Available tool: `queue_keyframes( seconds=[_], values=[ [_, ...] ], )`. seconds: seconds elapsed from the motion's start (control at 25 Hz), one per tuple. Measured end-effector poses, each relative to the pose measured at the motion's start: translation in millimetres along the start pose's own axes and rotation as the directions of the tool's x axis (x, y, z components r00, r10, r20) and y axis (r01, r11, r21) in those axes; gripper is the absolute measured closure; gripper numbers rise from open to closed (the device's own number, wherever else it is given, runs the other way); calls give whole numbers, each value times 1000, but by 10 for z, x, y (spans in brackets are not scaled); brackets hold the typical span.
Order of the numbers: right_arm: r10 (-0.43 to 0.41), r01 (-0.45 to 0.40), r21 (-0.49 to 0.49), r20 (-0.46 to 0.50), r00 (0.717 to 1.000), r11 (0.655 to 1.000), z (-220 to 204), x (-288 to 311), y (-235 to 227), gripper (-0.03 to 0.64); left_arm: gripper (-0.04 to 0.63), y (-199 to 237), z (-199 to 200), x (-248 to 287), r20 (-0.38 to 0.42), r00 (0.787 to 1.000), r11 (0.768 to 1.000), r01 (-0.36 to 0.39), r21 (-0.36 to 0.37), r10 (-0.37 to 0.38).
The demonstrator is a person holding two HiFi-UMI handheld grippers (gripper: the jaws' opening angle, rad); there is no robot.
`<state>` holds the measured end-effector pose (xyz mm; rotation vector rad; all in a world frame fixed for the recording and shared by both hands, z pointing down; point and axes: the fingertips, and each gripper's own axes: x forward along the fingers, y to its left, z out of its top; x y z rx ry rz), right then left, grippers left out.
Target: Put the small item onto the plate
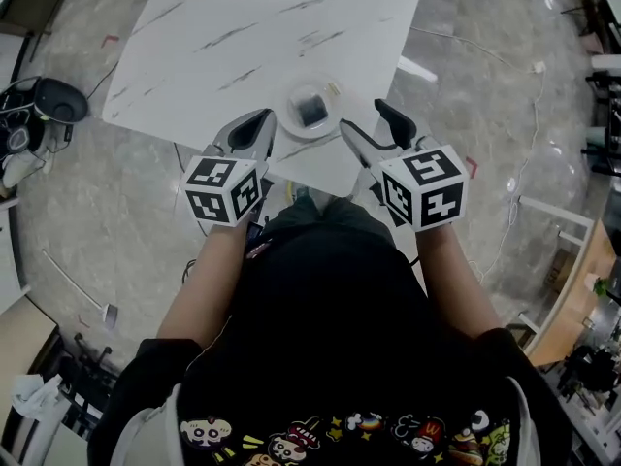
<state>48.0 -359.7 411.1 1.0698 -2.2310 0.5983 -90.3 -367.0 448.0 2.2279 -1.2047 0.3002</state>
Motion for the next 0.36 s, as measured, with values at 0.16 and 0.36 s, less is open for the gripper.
queue_keyframes(
  seconds=[0.16,0.36],
  values=[
    [-18,18,-4,81,997,1000,114,-294,22,328,594,-167,102,-116,15,1000,998,3,57,-4],
    [-55,51,29,161,985,998,99,-657,41,385,594,-464,141,-295,31,999,995,10,95,-13]
  ],
)
